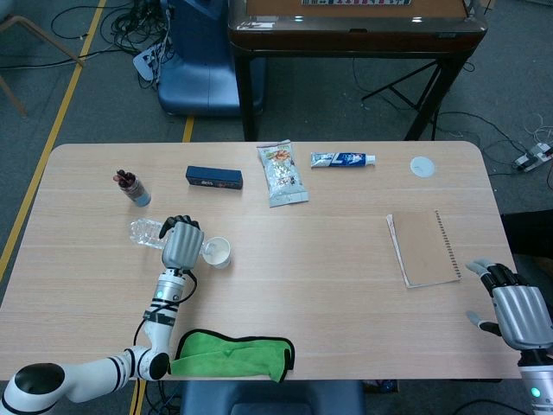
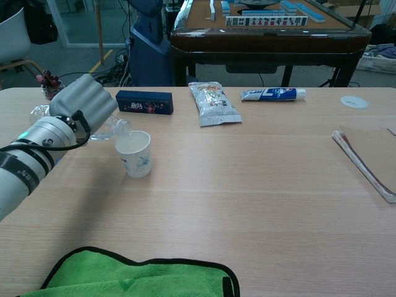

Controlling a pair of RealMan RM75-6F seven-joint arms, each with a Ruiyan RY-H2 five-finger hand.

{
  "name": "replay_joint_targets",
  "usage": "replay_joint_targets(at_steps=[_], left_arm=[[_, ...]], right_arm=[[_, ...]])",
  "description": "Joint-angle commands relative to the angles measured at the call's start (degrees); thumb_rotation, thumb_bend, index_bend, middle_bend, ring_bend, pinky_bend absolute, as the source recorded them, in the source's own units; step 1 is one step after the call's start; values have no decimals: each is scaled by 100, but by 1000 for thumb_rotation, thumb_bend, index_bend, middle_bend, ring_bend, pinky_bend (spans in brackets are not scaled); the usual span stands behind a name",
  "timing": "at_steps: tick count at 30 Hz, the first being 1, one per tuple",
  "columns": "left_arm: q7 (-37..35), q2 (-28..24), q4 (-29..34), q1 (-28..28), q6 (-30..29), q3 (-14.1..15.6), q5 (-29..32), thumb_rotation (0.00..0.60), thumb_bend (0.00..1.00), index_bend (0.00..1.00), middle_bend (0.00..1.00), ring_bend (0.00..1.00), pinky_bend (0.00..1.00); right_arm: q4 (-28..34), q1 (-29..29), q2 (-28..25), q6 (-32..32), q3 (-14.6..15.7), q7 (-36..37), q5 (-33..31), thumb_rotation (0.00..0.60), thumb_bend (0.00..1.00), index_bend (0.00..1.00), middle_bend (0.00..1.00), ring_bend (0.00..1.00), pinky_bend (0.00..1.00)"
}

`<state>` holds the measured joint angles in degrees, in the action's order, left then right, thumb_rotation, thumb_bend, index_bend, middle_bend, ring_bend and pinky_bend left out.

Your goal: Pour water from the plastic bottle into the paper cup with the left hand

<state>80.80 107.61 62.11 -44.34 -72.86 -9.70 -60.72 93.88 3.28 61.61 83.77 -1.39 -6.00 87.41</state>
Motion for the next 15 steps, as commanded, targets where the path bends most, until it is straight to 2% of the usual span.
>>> replay_joint_targets(at_steps=[1,15], left_arm=[[47,16,-29,-12,-26,-2,-10,600,0,530,582,554,720],[354,-27,-83,-59,12,77,-42,600,0,533,584,554,721]], right_arm=[[-1,0,1,-3,1,-2,-2,600,11,254,229,210,390],[1,5,17,-19,14,-30,11,600,11,254,229,210,390]])
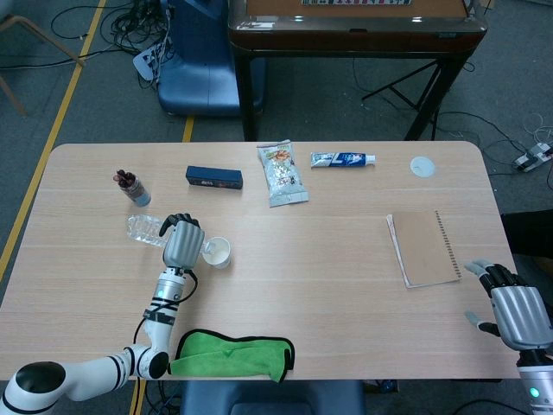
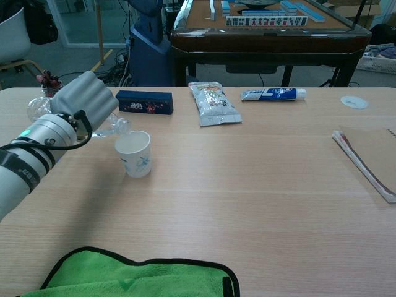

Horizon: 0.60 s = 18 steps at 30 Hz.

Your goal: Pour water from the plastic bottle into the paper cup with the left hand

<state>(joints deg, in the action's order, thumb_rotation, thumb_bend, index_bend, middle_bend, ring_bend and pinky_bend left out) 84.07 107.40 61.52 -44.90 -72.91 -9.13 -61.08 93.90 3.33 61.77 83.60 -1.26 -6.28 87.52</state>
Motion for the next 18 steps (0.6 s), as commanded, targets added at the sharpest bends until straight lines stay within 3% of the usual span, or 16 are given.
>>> replay_joint_targets(at_steps=[1,18], left_arm=[[43,-9,-37,-4,28,30,-8,600,0,533,584,554,721],[229,72,-203,-25,54,-6,87,600,0,536,587,556,725]], right_arm=[[-1,1,2,-2,1,-3,1,600,12,254,229,210,390],[5,-3,-1,8,9,2,19,600,12,254,229,210,390]])
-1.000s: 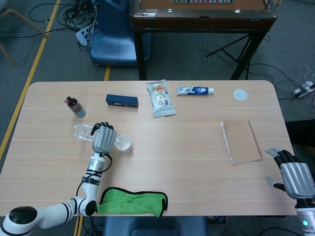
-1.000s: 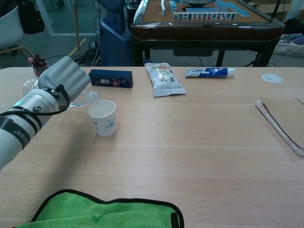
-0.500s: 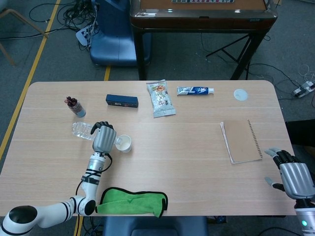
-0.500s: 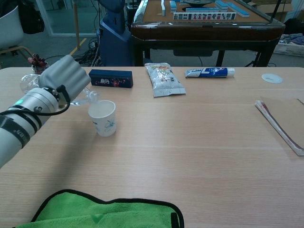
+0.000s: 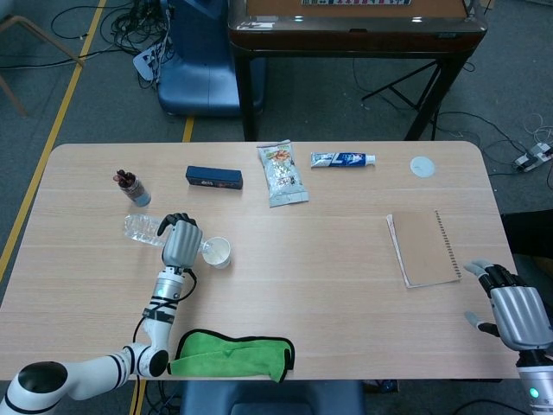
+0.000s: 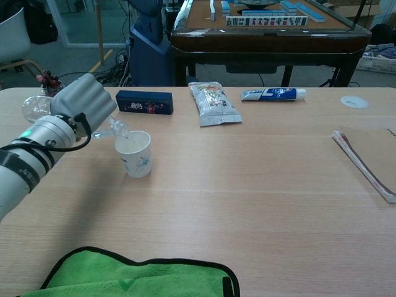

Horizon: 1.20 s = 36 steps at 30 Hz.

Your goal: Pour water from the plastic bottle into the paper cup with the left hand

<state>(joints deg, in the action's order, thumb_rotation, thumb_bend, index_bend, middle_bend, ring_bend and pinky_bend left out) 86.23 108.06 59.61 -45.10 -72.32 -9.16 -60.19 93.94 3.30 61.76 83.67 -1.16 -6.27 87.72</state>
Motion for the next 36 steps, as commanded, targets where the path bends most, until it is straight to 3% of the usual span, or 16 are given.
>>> replay_joint_targets(at_steps=[1,17,36], left_arm=[[20,10,-21,-10,-8,-3,-6,600,0,536,587,556,725],[82,-32,24,-7,-72,0,-51,600,0,540,593,562,729],[-215,16,510,103,-142,-392,520,600,0,543,597,564,735]], right_arm=[[1,-1,0,1,0,0,-1,600,11,254,229,210,390],[-5,8,12,-21,6,-12,0,600,12,254,229,210,390],[-17,20,25,-56,6,-20,-26,600,12,254,229,210,390]])
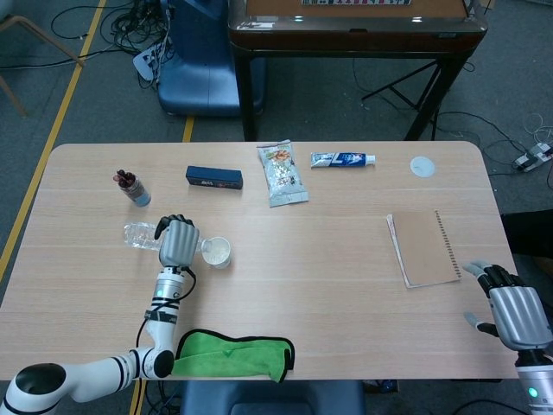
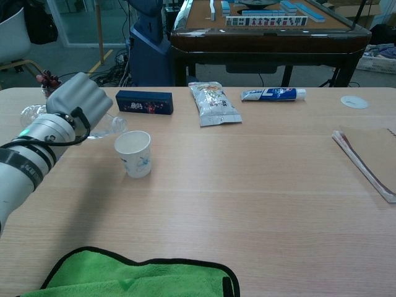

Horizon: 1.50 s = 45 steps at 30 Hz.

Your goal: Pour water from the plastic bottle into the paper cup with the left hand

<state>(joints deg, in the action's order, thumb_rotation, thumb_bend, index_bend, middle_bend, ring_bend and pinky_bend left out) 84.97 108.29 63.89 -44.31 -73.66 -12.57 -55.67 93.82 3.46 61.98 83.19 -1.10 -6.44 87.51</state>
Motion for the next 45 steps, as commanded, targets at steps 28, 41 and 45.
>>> replay_joint_targets(at_steps=[28,41,45], left_arm=[[-1384,-383,1379,147,-383,-866,929,600,0,556,612,576,743],[-2181,-574,1766,248,-340,-1014,1339,600,0,557,612,578,743],[-2342,-647,1929,258,-297,-1031,1448,600,0,557,612,579,743]], right_arm=[[-41,41,92,-108,29,-130,-25,600,12,254,229,210,390],[-65,66,138,-178,37,-184,-68,600,11,254,229,210,390],[-60,65,139,-167,40,-191,-56,600,11,254,229,210,390]])
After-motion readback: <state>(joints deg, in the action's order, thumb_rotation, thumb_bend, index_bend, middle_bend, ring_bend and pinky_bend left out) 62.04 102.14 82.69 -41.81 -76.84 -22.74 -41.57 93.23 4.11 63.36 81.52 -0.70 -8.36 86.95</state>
